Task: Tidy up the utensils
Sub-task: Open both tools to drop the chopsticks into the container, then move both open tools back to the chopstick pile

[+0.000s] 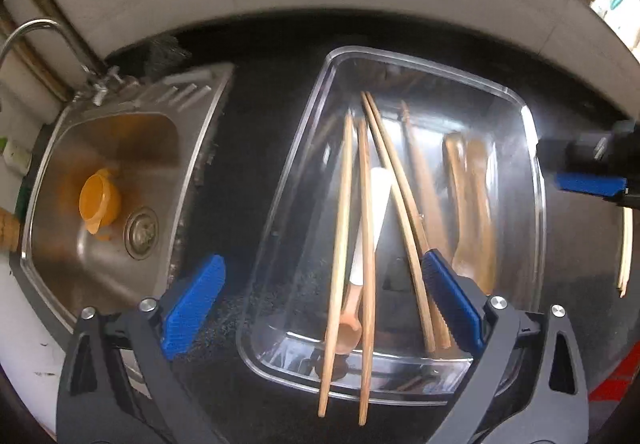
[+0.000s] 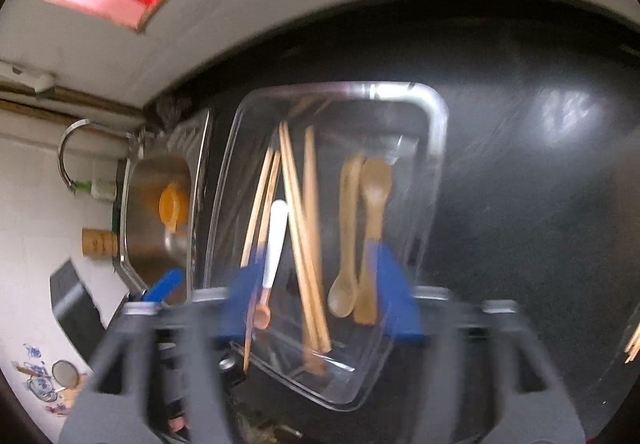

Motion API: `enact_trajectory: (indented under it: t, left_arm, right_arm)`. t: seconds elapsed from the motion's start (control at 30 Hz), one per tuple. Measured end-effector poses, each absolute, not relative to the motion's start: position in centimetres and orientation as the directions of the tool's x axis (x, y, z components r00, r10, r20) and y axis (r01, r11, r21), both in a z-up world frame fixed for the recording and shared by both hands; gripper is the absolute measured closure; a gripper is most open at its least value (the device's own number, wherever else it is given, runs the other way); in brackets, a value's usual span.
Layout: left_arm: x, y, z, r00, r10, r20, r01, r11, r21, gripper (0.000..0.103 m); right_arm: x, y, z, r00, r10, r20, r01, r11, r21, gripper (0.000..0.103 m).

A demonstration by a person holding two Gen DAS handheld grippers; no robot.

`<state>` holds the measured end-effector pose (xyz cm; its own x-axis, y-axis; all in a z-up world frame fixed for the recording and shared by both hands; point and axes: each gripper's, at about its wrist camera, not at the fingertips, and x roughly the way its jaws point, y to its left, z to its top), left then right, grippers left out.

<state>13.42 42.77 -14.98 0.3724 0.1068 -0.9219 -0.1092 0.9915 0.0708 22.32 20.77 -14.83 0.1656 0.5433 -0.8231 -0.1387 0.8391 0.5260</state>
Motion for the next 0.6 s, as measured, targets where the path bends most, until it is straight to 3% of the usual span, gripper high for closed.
enact_trajectory:
  t: [0.3, 0.6]
  left_arm:
    - [11.6, 41.7, -13.4, 0.393, 0.104, -0.914, -0.139, 0.989, 0.053, 0.007]
    - [10.6, 35.2, -12.7, 0.421, 0.087, -0.903, -0.077, 0.995, 0.061, 0.007]
  right_arm:
    - [21.0, 17.8, -14.1, 0.18, 0.555, -0.812, -0.154, 0.831, 0.534, 0.032]
    - [18.8, 9.4, -14.8, 0.222, 0.521, -0.825, -0.1, 0.853, 0.512, 0.032]
